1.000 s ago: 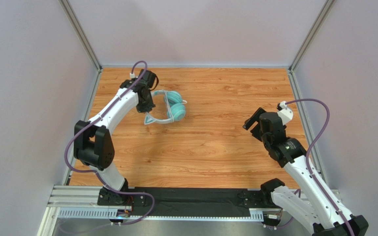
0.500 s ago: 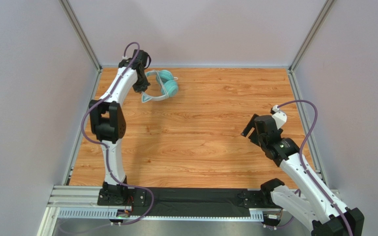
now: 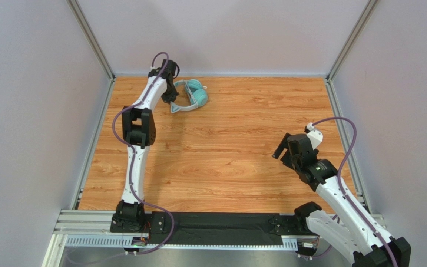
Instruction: Wrap the headphones
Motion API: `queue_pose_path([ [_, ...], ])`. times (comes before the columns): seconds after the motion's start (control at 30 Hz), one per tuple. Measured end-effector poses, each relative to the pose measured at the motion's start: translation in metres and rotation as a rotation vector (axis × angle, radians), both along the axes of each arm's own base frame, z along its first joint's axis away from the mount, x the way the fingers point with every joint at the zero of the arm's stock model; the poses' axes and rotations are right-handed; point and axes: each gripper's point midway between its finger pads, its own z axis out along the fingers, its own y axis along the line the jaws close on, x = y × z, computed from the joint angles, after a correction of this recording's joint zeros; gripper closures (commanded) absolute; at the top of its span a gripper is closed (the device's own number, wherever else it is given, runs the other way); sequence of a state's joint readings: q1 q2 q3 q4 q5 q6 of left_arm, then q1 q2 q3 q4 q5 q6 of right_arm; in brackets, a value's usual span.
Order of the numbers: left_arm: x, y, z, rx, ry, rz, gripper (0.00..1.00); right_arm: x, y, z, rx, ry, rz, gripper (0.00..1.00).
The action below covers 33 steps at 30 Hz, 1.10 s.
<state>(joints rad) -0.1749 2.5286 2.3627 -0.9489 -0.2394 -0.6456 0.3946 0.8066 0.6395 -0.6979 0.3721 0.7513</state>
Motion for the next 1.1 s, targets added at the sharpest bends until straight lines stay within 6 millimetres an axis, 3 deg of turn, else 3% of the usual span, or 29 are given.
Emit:
queue_pose_path([
  [0.13,0.001,-0.002,-0.009,-0.009,0.008,-0.004,0.99,-0.001,0.000,0.000,0.000,-0.001,-0.001,0.16],
  [0.33,0.004,-0.003,-0.009,-0.029,0.001,-0.010,0.63,-0.001,0.000,-0.005,-0.008,0.018,-0.002,0.17],
  [0.47,0.007,-0.006,-0.008,-0.040,-0.013,-0.018,0.47,-0.001,0.000,-0.005,-0.006,0.018,-0.003,0.17],
  [0.7,0.012,-0.009,-0.007,-0.057,-0.030,-0.031,0.28,-0.012,-0.006,0.001,-0.008,0.019,-0.011,0.17],
  [0.87,0.008,-0.011,-0.007,-0.071,-0.027,-0.055,0.14,-0.020,-0.013,0.024,-0.010,-0.033,-0.014,0.13],
  [1.0,-0.004,-0.009,0.008,-0.069,-0.027,-0.068,0.09,-0.026,-0.016,0.041,0.010,-0.080,-0.017,0.02],
  [1.1,-0.015,-0.004,0.038,-0.056,-0.059,-0.081,0.07,-0.032,-0.016,0.048,0.023,-0.090,-0.008,0.01],
])
